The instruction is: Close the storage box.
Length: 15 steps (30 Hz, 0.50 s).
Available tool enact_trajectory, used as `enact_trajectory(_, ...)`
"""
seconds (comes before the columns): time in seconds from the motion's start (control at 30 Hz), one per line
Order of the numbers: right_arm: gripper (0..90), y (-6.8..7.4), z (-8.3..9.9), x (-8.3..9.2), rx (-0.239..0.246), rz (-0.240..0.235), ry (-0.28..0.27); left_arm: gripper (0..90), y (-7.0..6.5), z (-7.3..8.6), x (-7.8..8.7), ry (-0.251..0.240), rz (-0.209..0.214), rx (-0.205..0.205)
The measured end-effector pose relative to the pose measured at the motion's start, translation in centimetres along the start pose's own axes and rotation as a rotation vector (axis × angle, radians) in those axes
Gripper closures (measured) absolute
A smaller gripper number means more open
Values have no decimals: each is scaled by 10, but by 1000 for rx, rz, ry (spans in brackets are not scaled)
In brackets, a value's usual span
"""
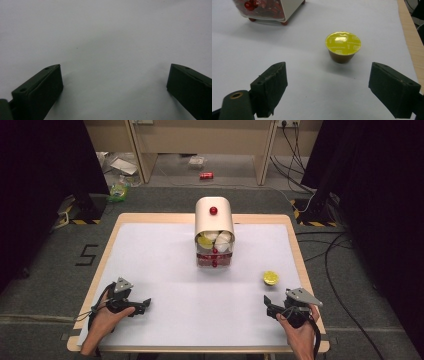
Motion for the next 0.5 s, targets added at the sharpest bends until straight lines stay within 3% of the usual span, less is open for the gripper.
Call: enact_trajectory(0.5,158,3,14,8,5,-10,22,0,0,0,0,0,0,-1)
Point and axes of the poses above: each handheld gripper's, and its own axes: x roughly backward along the jaws, z roughly out of its underside, y roughly to its left, the point moved 5 cm from there along -x, roughly forward along the jaws, and after that the axes turned 10 degrees about x, right-handed, at the moved point
